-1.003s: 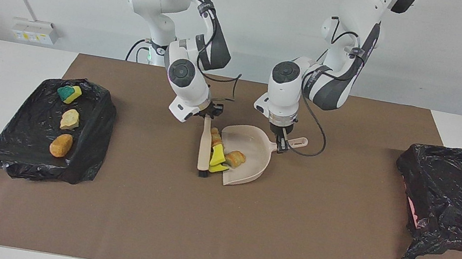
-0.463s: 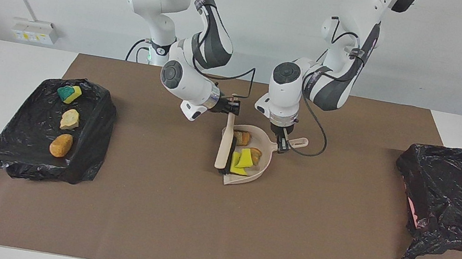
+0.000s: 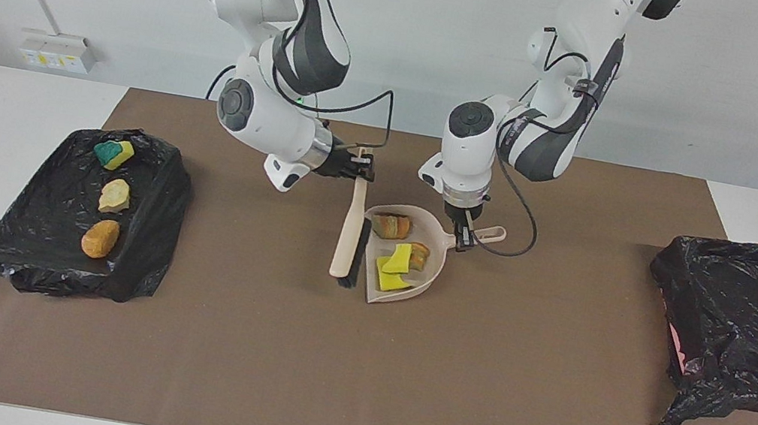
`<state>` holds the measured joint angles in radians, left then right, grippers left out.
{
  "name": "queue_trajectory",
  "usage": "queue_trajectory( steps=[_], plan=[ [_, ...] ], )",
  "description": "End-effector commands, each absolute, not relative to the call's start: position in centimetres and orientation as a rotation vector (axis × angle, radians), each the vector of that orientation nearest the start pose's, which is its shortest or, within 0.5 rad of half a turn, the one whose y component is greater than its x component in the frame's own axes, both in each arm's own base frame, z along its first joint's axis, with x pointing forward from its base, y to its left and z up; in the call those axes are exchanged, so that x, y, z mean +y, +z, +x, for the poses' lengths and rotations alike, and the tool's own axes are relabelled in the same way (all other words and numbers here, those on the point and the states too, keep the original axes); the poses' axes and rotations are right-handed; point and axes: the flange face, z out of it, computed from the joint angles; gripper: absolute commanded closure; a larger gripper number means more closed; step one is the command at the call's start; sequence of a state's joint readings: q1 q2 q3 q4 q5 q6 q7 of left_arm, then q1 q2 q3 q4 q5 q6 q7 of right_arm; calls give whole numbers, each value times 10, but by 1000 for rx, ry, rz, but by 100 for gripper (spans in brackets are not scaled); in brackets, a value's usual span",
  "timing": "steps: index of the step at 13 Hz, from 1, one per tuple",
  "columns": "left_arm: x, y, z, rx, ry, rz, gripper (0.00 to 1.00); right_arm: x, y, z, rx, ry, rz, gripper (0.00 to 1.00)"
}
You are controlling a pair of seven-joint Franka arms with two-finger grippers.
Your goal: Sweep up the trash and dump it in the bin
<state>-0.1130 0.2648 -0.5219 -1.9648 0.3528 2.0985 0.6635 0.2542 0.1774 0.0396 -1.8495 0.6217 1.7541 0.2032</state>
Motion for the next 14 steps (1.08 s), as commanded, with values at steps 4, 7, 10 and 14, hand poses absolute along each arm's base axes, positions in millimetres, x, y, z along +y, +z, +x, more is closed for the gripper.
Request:
queue_trajectory(
  steps=[4,7,10,14],
  plan=[
    [-310,346,492,2042,131,-2160,100,200,481,521,108,492,-2878,100],
    [-309,350,494,2085,127,-2121,100,188,509,485,80,521,-2921,100],
    [-299,359,505,2050,106,-2144,100,187,514,434,73,529,-2942,100],
    [-279,382,518,2076,74,-2173,100,182,492,390,63,506,-2972,100]
  ],
)
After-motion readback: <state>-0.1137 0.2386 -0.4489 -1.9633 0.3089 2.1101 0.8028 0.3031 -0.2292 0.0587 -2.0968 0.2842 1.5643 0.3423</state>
